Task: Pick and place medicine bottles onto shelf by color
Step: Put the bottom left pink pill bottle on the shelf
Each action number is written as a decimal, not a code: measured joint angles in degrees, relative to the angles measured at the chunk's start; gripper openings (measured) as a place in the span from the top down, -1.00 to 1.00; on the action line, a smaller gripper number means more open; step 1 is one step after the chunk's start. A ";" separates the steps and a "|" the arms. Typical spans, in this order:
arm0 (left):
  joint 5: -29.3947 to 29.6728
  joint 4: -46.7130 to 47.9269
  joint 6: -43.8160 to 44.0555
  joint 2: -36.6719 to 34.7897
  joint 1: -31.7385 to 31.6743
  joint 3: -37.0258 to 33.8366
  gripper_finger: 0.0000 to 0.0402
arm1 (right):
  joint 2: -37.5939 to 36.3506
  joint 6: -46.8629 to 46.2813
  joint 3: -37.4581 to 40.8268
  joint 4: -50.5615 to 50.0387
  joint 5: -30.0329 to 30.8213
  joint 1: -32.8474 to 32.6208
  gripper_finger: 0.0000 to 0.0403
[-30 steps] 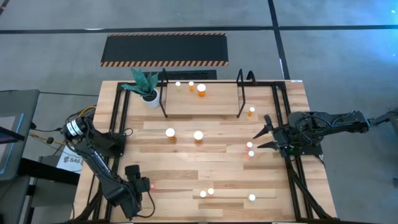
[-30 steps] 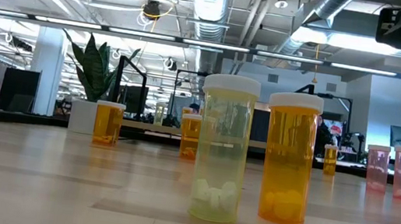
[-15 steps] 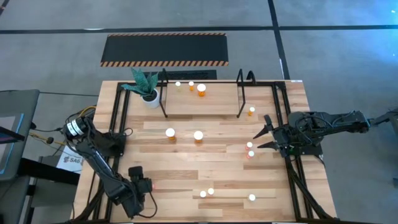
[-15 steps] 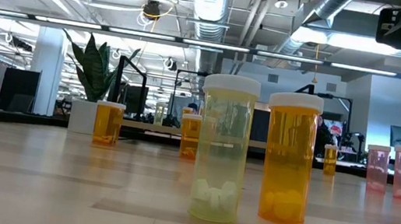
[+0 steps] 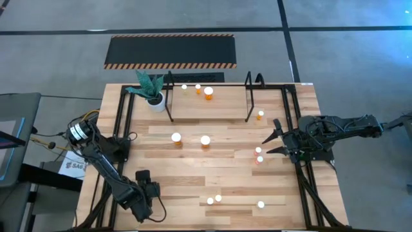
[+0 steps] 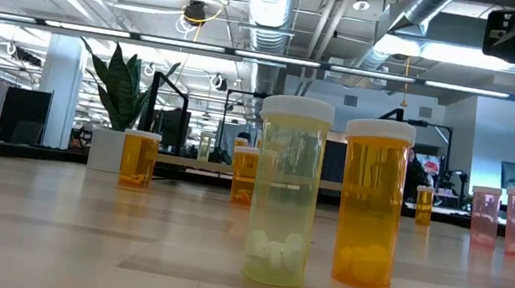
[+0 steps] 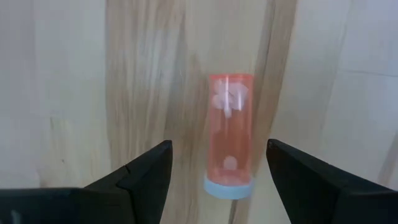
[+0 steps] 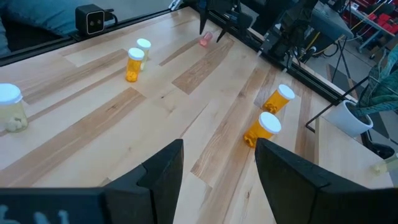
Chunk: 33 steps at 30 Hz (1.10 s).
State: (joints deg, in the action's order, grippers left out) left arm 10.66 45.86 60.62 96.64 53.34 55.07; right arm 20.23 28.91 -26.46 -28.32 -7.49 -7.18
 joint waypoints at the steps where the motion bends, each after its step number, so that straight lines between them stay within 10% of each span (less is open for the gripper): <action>1: -0.14 -0.15 0.00 0.00 0.00 0.00 -0.23 | 0.02 -0.02 0.00 0.00 0.00 0.00 -0.11; 33: -1.32 -2.23 3.81 0.00 0.02 0.00 -0.23 | 0.01 0.00 0.00 0.01 0.00 0.00 -0.11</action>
State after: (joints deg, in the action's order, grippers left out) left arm 9.34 43.63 64.43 96.64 53.36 55.07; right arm 20.24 28.91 -26.46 -28.30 -7.49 -7.18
